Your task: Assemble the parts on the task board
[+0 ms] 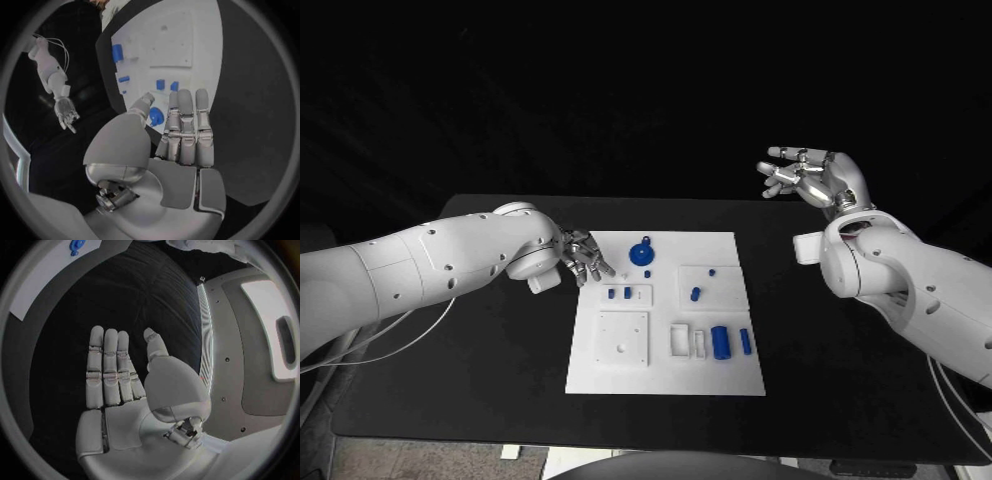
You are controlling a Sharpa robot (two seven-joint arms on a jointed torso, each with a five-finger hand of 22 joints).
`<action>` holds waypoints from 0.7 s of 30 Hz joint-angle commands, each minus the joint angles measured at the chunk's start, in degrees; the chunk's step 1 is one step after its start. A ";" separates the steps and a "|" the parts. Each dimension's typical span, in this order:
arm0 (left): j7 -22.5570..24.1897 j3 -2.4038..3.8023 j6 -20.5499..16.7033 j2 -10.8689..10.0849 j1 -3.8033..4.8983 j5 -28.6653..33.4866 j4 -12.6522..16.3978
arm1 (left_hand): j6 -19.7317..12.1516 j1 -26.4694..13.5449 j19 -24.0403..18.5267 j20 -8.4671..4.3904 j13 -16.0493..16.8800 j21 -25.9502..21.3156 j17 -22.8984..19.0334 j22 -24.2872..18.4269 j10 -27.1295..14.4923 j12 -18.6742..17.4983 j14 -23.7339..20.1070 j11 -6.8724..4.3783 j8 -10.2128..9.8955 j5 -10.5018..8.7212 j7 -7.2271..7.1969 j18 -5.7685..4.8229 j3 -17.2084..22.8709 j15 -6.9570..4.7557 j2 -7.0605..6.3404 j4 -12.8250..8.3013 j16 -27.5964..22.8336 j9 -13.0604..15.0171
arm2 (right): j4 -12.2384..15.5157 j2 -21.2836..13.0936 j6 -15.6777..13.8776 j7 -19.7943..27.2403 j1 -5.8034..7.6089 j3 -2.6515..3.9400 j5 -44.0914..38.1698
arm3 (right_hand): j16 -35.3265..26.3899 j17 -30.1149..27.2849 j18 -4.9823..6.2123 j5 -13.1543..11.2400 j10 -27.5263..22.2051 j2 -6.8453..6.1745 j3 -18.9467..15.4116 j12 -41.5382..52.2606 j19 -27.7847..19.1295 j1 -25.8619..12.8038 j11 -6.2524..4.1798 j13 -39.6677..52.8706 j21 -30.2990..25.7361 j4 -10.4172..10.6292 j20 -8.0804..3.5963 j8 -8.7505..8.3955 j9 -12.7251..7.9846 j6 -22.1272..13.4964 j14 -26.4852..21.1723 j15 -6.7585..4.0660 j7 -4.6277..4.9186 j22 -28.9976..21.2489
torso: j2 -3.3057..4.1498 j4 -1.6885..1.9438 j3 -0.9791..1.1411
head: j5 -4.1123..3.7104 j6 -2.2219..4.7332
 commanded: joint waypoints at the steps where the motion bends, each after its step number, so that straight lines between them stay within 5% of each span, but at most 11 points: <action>1: 13.89 0.04 -8.74 0.55 0.32 2.11 0.72 | 3.47 4.70 -0.66 0.31 -0.92 -1.26 -1.78 -0.98 -1.38 -1.87 -0.52 0.74 -1.78 0.35 0.34 0.83 2.08 0.43 0.29 -3.73 -3.74 -2.94 | -0.10 0.03 1.22 0.29 -0.03 0.03 0.01 | -0.98 -1.93 -0.82 -0.39 0.68 0.39 0.32 -1.44 -0.22 0.34 -0.02 -2.10 -0.69 -0.79 0.12 -0.18 -0.02 0.37 0.33 0.35 -0.01 -0.77 | 0.01 0.04 -0.09 | 0.00 0.26; 5: 20.94 -0.67 -13.84 2.08 0.49 -5.21 0.80 | 9.75 7.19 -4.75 1.35 -1.00 -1.34 -4.79 2.27 -2.02 -4.96 -1.30 1.53 -6.60 -3.13 0.13 1.20 1.77 1.47 1.50 -6.72 -10.75 -7.26 | 0.04 0.16 1.73 0.10 -0.02 0.03 0.58 | -2.87 -5.86 -0.79 -0.63 1.13 0.93 1.79 -4.13 -0.29 0.41 0.13 -6.24 -2.19 -2.54 0.43 -0.15 0.02 1.23 0.44 0.68 0.09 -2.40 | 0.07 -0.01 -0.13 | 0.01 0.59; 10: 26.04 -2.06 -16.33 4.53 0.54 -13.19 -1.08 | 11.63 8.12 -4.61 1.76 -1.03 -1.14 -5.35 3.82 -3.22 -5.72 0.91 2.12 -11.59 -10.10 0.33 1.91 0.74 1.60 1.77 -8.08 -13.25 -8.90 | -0.02 0.39 2.06 0.00 -0.02 0.02 0.91 | -3.56 -9.00 -0.78 -0.62 1.57 1.16 3.22 -5.26 0.04 -0.51 0.33 -9.35 -3.47 -4.00 0.66 -0.16 0.01 1.12 0.46 0.93 0.20 -4.00 | 0.05 -0.08 -0.14 | -0.10 0.96; 12: 27.40 -2.64 -17.04 5.42 0.52 -15.25 -1.93 | 12.42 8.51 -3.60 1.53 -1.06 -0.70 -4.87 4.35 -2.94 -5.79 2.08 2.03 -12.93 -10.46 0.32 2.18 0.22 1.29 1.53 -8.62 -13.00 -8.94 | -0.12 0.47 2.13 0.00 -0.02 0.02 0.95 | -3.46 -9.74 -0.80 -0.63 1.55 1.20 3.61 -5.32 0.13 -0.80 0.38 -10.03 -3.77 -4.36 0.71 -0.14 0.02 1.18 0.37 0.98 0.20 -4.45 | 0.08 -0.10 -0.13 | -0.19 1.07; 13: 28.18 -2.97 -17.37 6.00 0.49 -16.48 -2.49 | 13.71 8.60 -3.62 1.51 -1.03 -0.81 -4.28 5.18 -3.05 -5.75 2.38 2.01 -15.48 -10.54 0.33 2.24 -0.44 1.28 1.89 -9.18 -13.51 -8.88 | -0.18 0.52 2.15 0.00 -0.02 0.02 0.97 | -3.42 -9.92 -0.80 -0.63 1.54 1.20 3.71 -5.32 0.16 -0.87 0.40 -10.19 -3.84 -4.45 0.72 -0.14 0.02 1.20 0.34 0.99 0.20 -4.56 | 0.10 -0.12 -0.13 | -0.20 1.14; 21: 31.67 -4.15 -17.27 9.75 -0.19 -25.29 -6.94 | 14.32 9.56 -2.87 0.81 -1.05 1.27 -0.82 10.54 -3.67 -5.78 3.46 1.98 -16.80 -9.79 -0.91 2.53 -1.14 0.55 0.99 -12.16 -10.46 -8.82 | -0.32 0.83 2.43 0.02 -0.02 0.02 1.00 | -2.64 -11.21 -0.81 0.81 1.40 1.17 5.01 -5.00 0.44 -0.97 0.36 -11.31 -4.13 -5.33 0.68 -0.14 0.02 1.25 0.02 0.99 0.27 -5.39 | 0.19 -0.15 -0.11 | -0.16 1.44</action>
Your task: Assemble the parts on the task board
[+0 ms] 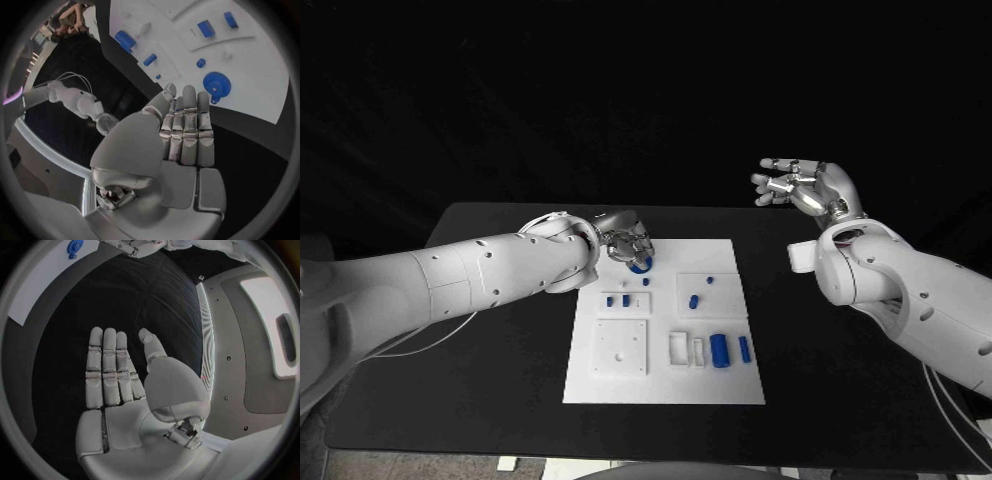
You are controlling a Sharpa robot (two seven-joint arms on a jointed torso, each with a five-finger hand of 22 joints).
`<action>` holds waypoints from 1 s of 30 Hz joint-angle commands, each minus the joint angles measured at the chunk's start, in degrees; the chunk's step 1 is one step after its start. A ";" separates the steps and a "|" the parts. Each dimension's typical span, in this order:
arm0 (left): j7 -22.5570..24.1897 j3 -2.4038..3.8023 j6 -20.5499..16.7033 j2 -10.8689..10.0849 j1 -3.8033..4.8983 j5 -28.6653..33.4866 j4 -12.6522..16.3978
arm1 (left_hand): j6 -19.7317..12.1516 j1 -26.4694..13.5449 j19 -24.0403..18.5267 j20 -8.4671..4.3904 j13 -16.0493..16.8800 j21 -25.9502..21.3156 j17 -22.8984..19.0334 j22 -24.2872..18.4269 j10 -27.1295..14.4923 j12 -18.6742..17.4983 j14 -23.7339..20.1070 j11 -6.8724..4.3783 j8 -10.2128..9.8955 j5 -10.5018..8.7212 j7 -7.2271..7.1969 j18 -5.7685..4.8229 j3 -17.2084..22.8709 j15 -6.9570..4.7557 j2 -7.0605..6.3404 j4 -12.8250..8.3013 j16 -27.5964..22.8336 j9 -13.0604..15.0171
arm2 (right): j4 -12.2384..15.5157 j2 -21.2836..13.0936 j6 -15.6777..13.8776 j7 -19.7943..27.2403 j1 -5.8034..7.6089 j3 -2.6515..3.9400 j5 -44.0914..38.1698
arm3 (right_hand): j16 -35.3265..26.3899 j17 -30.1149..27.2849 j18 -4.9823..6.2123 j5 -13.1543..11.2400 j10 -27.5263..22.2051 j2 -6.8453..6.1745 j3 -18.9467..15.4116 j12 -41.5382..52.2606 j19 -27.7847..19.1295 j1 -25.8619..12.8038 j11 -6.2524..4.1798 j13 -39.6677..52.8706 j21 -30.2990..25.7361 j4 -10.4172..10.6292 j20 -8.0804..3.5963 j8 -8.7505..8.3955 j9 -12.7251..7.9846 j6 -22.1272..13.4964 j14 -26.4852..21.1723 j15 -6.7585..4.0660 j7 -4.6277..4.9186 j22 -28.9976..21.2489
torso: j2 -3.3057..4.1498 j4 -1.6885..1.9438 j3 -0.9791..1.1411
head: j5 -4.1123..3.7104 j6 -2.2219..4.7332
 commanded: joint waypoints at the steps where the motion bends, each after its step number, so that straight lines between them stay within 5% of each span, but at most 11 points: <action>1: 4.91 -0.10 -1.89 1.02 -0.28 -8.63 -1.43 | 0.16 0.31 0.21 -0.15 -0.07 0.34 0.88 1.00 -0.42 -0.31 0.17 -0.13 -0.31 0.26 -0.29 0.68 -0.03 -0.08 -0.14 -0.27 1.10 0.06 | 0.07 0.15 1.30 0.25 -0.02 0.03 0.15 | 0.33 -0.17 -0.80 1.25 0.15 -0.06 0.63 -0.04 0.12 0.20 -0.07 -0.18 -0.13 -0.35 -0.09 -0.15 0.01 0.20 -0.34 0.20 0.15 -0.03 | 0.04 -0.01 0.03 | 0.02 0.15; 5: 4.73 -0.22 -1.14 2.56 -0.88 -11.41 -3.64 | -0.82 -0.28 1.44 -0.37 -0.05 1.27 3.80 2.90 -0.76 -0.27 -0.06 -0.13 -0.30 0.11 -0.37 0.93 -0.25 -0.29 -0.42 -0.17 5.95 -0.06 | 0.15 0.23 1.38 0.23 -0.02 0.03 0.10 | 0.47 -0.44 -0.79 1.96 0.19 -0.46 1.68 -0.12 -0.10 0.17 -0.07 -0.46 0.14 -0.38 -0.11 -0.16 0.01 0.14 -0.40 0.18 0.15 0.12 | 0.01 0.02 0.05 | -0.12 0.11; 8: 4.16 -0.26 0.72 3.84 -1.49 -13.07 -5.58 | -2.55 -2.50 5.41 -0.03 -0.06 2.26 5.76 2.88 -2.82 -0.31 -0.37 0.12 -0.28 -1.92 -0.36 1.35 -3.57 0.06 -1.90 1.78 10.18 0.03 | 0.18 0.31 1.47 0.19 -0.02 0.03 0.07 | 0.88 -0.99 -0.76 1.96 0.25 -1.24 3.72 -0.03 -0.53 -0.34 -0.07 -0.84 0.83 -0.37 -0.10 -0.16 0.00 0.14 -0.52 0.19 0.15 0.45 | 0.02 0.04 -0.01 | -0.12 0.15; 10: 3.95 -0.27 1.54 4.32 -1.72 -13.92 -6.27 | -2.48 -2.00 6.43 -0.10 -0.04 2.55 6.43 3.08 -2.58 -0.26 -0.53 0.10 -0.29 -1.52 -0.13 1.59 -4.35 -0.13 -1.35 2.31 12.32 0.04 | 0.19 0.35 1.50 0.18 -0.02 0.03 0.05 | 0.88 -1.02 -0.77 1.95 0.23 -1.29 3.78 -0.03 -0.55 -0.28 -0.06 -0.86 0.85 -0.39 -0.09 -0.15 0.01 0.18 -0.55 0.20 0.15 0.46 | 0.03 0.00 -0.04 | -0.13 0.15; 11: 3.78 -0.27 2.14 4.60 -1.84 -14.39 -6.62 | -2.54 -1.79 7.81 -0.43 -0.03 3.66 7.10 3.92 -2.55 -0.27 0.45 -0.18 -0.27 1.15 -0.30 1.76 -4.39 -0.36 -1.45 2.11 14.32 0.01 | 0.19 0.38 1.52 0.17 -0.02 0.03 0.04 | 0.88 -1.02 -0.77 1.95 0.23 -1.29 3.78 -0.03 -0.55 -0.28 -0.06 -0.86 0.85 -0.39 -0.09 -0.15 0.01 0.18 -0.55 0.20 0.15 0.46 | 0.05 -0.02 -0.04 | -0.11 0.16; 12: 3.64 -0.27 2.68 4.80 -1.93 -14.76 -6.86 | -2.51 -1.93 7.97 -0.54 -0.04 4.63 7.58 4.84 -2.60 -0.27 -0.21 -0.10 -0.30 1.76 -0.18 1.82 -4.26 -0.48 -1.23 1.94 16.32 0.00 | 0.19 0.39 1.54 0.16 -0.02 0.03 0.03 | 0.88 -1.02 -0.77 1.95 0.23 -1.29 3.78 -0.03 -0.55 -0.28 -0.06 -0.86 0.85 -0.39 -0.09 -0.15 0.01 0.18 -0.55 0.20 0.15 0.46 | 0.01 0.00 -0.03 | -0.13 0.14; 15: 3.07 -0.27 4.82 5.45 -2.20 -15.83 -7.56 | -2.86 -2.64 7.95 -0.75 -0.01 8.74 7.55 4.82 -3.06 -0.20 -0.63 -0.16 -0.29 1.82 -0.22 2.04 -3.82 -0.73 -1.10 1.12 21.22 0.00 | 0.20 0.46 1.58 0.12 -0.02 0.03 -0.01 | 0.89 -1.09 -0.76 1.96 0.24 -1.37 3.94 -0.02 -0.62 -0.17 -0.07 -0.88 0.93 -0.40 -0.10 -0.16 0.00 0.06 -0.58 0.21 0.16 0.50 | -0.04 0.13 0.01 | -0.20 0.18; 30: 3.03 -0.25 6.22 7.49 -3.38 -17.11 -11.30 | -3.72 -1.70 6.48 -0.83 -0.07 11.71 3.30 4.56 -5.95 -0.26 -0.55 0.15 -0.34 0.65 -0.32 2.06 -4.87 -0.93 -0.96 3.93 22.89 -0.03 | 0.17 0.84 1.76 -0.03 -0.02 0.03 -0.56 | 0.97 -1.27 -0.74 1.66 0.29 -1.76 4.45 -0.05 -0.85 0.57 -0.08 -1.01 1.28 -0.52 -0.13 -0.15 0.00 0.05 -0.61 0.19 0.17 0.74 | -0.05 0.10 0.00 | 0.11 0.34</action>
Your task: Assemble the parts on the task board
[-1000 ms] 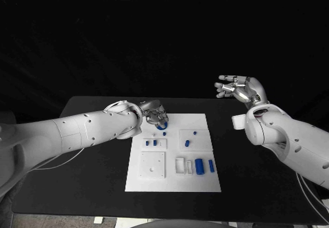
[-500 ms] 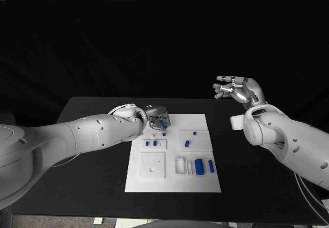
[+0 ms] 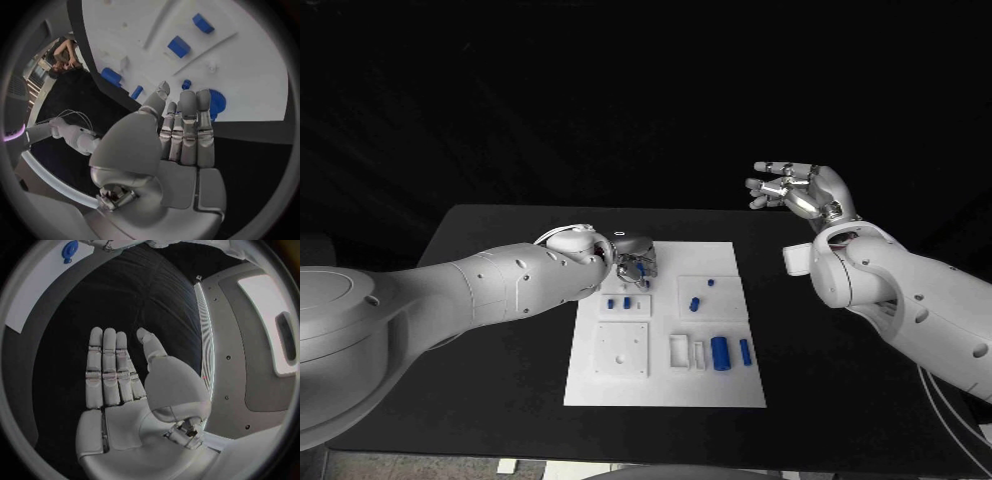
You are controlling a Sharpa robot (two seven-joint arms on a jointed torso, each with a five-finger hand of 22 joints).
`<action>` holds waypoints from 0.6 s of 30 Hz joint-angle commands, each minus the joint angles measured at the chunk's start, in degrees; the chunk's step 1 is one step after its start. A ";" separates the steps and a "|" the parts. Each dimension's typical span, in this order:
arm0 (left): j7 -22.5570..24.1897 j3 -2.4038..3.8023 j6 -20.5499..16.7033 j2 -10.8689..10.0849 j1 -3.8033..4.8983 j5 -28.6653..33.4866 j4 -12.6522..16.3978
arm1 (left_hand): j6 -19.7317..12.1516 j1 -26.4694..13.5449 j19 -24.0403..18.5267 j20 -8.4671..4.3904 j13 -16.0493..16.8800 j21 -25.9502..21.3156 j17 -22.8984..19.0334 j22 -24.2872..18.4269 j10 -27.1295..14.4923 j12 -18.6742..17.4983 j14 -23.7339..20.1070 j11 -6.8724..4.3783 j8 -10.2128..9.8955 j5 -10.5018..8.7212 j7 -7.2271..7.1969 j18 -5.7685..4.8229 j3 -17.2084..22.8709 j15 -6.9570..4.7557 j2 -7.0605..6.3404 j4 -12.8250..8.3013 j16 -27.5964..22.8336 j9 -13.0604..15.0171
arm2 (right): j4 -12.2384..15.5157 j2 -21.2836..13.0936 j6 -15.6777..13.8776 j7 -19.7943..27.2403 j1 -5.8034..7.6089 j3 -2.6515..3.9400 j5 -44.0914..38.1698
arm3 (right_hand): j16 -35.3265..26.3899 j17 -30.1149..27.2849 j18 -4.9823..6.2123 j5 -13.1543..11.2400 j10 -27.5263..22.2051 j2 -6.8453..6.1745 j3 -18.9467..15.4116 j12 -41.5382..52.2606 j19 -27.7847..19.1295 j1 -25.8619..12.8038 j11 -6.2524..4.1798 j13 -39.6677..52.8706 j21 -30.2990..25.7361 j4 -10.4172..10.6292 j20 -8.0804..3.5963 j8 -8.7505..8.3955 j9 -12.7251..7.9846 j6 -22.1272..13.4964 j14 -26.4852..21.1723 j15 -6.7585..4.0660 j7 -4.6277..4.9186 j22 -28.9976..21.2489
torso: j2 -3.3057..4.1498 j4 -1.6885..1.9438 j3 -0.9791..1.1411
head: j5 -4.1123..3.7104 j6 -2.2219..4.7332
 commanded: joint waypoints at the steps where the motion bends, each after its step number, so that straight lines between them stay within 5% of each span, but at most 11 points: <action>1: 0.37 0.04 0.99 0.48 -0.27 -1.14 -0.87 | -0.78 1.01 -0.29 -0.16 -0.09 0.38 -0.14 1.15 0.27 -0.28 0.24 -0.07 -0.15 0.58 -0.03 0.48 0.51 -0.03 0.56 0.17 0.40 -0.06 | 0.07 0.08 1.07 0.12 -0.02 0.03 -0.58 | 0.30 -0.05 -0.73 -0.09 0.29 -0.31 0.41 -0.05 -0.44 0.33 -0.09 -0.06 0.17 0.00 -0.11 -0.16 0.00 0.06 -0.38 -0.01 0.18 0.08 | 0.04 -0.05 0.02 | 0.07 0.00; 8: 0.14 0.06 0.95 1.27 -1.00 -0.96 -2.62 | -1.15 0.62 -0.87 -0.35 -0.10 2.01 -0.53 1.22 0.52 -0.31 0.06 -0.23 -0.12 0.73 -0.13 0.48 2.75 -0.23 1.42 -0.82 1.37 -0.05 | 0.14 0.16 1.48 0.08 -0.02 0.03 -0.71 | -0.31 -0.86 -0.75 -0.18 0.02 -0.29 0.84 -0.75 -1.33 0.29 0.14 -0.72 0.32 0.07 0.13 -0.18 -0.01 -0.33 -0.81 0.25 0.29 0.29 | 0.09 -0.09 0.13 | 0.02 -0.04; 18: -0.17 0.08 -2.83 2.38 -2.25 0.15 -4.92 | -1.02 -0.35 -0.74 -0.57 -0.10 3.93 -0.68 1.24 1.66 -0.31 1.00 -0.43 -0.12 1.08 0.32 0.71 5.90 -0.41 2.44 -1.15 2.31 -0.10 | 0.00 0.34 2.30 0.31 -0.02 0.03 -0.70 | -13.67 -13.78 0.08 0.09 -1.93 -0.03 4.45 -12.23 -4.24 -2.32 2.62 -3.67 -5.66 -0.07 3.10 -0.14 0.01 0.26 -0.02 2.93 1.01 -4.66 | 0.11 -0.02 0.16 | -0.07 0.22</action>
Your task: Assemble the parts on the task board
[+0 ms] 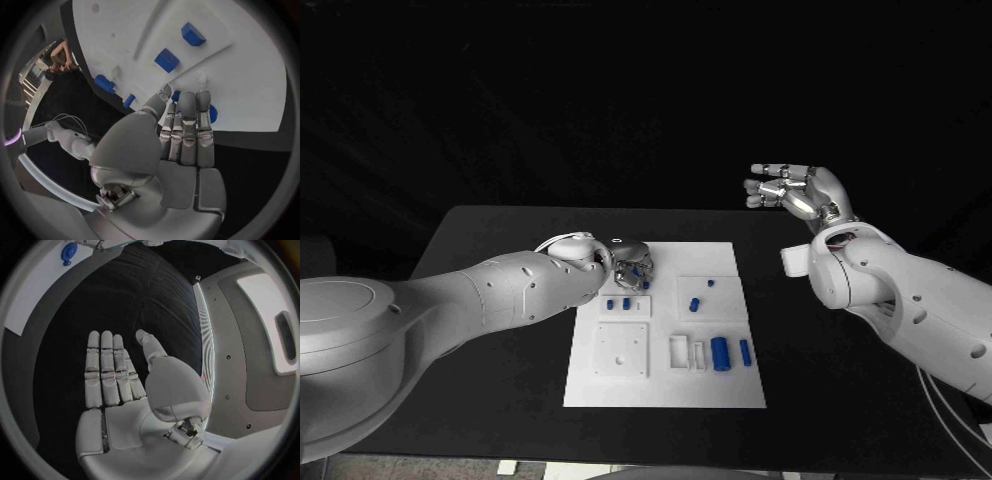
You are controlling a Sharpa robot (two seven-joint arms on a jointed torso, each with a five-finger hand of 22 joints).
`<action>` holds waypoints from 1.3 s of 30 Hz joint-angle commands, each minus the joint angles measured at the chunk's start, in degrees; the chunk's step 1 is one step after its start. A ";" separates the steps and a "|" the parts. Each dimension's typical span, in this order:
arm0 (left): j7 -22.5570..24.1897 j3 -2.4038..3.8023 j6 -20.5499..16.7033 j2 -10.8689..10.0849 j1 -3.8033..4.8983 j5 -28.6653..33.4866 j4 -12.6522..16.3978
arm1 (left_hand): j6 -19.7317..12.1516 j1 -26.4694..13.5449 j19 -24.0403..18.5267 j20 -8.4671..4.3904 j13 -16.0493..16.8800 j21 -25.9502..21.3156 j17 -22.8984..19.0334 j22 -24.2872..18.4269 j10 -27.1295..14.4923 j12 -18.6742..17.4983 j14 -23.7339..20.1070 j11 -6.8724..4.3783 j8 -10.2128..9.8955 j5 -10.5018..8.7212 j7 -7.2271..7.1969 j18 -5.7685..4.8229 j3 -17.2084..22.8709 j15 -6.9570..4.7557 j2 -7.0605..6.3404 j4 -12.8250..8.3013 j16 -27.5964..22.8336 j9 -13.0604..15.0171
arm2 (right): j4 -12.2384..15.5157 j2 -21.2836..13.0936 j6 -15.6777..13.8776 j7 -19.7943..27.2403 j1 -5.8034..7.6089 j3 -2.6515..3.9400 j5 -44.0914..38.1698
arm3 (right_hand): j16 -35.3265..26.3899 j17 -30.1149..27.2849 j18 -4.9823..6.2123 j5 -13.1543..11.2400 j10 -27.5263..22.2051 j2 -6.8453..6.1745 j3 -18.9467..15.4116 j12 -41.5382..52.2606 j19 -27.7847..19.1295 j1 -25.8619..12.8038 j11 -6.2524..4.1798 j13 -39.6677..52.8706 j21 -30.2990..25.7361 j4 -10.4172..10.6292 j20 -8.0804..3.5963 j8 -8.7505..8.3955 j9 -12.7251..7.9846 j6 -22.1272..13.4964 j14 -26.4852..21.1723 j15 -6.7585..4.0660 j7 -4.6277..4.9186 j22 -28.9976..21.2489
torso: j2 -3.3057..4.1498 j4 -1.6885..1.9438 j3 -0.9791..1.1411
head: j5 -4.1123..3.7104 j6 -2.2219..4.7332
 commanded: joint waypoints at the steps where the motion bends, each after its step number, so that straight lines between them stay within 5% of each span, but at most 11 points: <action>1: -0.11 0.04 -2.96 0.44 -0.31 0.78 -0.43 | -0.11 -0.13 0.19 -0.06 -0.06 0.41 -0.02 1.25 0.30 -0.31 0.57 0.07 -0.12 0.36 0.40 0.98 0.57 -0.01 0.40 -0.12 0.36 -0.09 | 0.01 0.14 1.55 0.47 -0.02 0.03 -0.55 | -3.81 -2.99 0.27 0.10 -0.81 -0.37 1.48 -2.76 -0.17 -0.94 0.29 -0.17 -1.97 -0.02 0.72 -0.09 0.03 0.01 1.03 0.81 0.52 -1.95 | 0.01 0.06 0.01 | -0.09 0.08; 2: -0.08 0.05 -3.50 0.54 -0.43 0.93 -0.54 | -0.25 -1.12 -0.32 0.03 -0.05 2.04 -0.41 1.14 0.22 -0.28 0.72 0.09 0.13 0.26 0.35 1.19 3.66 0.00 -0.85 0.12 0.30 -0.05 | -0.01 0.17 1.60 0.48 -0.02 0.03 -0.55 | -5.03 -4.10 0.51 0.21 -0.21 -0.59 2.14 -3.36 0.87 -1.33 0.51 -0.23 -2.35 0.31 0.76 -0.08 0.04 0.17 2.10 0.68 0.35 -2.70 | 0.01 0.06 0.01 | -0.15 0.07; 5: -0.05 0.05 -4.32 0.75 -0.62 1.28 -0.75 | -0.72 -0.89 -0.45 0.02 -0.07 2.20 -0.32 1.10 0.34 -0.34 0.90 0.05 -0.12 0.33 0.34 1.20 4.15 0.02 -1.05 0.51 0.58 -0.14 | -0.04 0.21 1.67 0.49 -0.02 0.03 -0.53 | -8.46 -7.03 0.23 -0.04 0.28 -1.80 4.64 -4.40 2.68 -2.10 0.52 -0.11 -4.86 0.21 0.70 -0.15 0.02 0.17 4.47 0.73 0.44 -6.41 | 0.00 0.06 -0.05 | -0.18 -0.04; 9: -0.15 0.06 -5.05 1.02 -0.76 1.51 -1.15 | -0.94 -0.72 -0.50 0.03 -0.07 2.50 -0.29 1.07 0.36 -0.33 1.06 0.05 -0.11 0.31 0.32 1.25 4.95 0.03 -1.51 1.24 0.79 -0.15 | -0.07 0.26 1.72 0.49 -0.02 0.03 -0.52 | -8.46 -7.03 0.23 -0.04 0.28 -1.80 4.64 -4.40 2.68 -2.10 0.52 -0.11 -4.86 0.21 0.70 -0.15 0.02 0.17 4.47 0.73 0.44 -6.41 | -0.04 0.03 -0.06 | -0.19 -0.12; 39: -0.81 0.07 -1.15 1.84 -1.31 1.68 -2.21 | 2.23 -0.55 0.18 0.39 -0.07 4.91 0.30 1.14 1.75 -0.38 2.68 0.20 -0.10 0.21 1.10 2.12 6.73 0.48 -2.04 1.63 2.48 -0.08 | -0.13 0.45 2.17 0.39 -0.02 0.02 -0.50 | -8.04 -6.66 0.25 -0.03 0.23 -1.75 4.57 -4.38 2.77 -2.22 0.54 -0.12 -4.80 0.21 0.73 -0.13 0.02 0.13 4.07 0.78 0.47 -7.09 | -0.10 0.11 -0.06 | -0.34 -0.49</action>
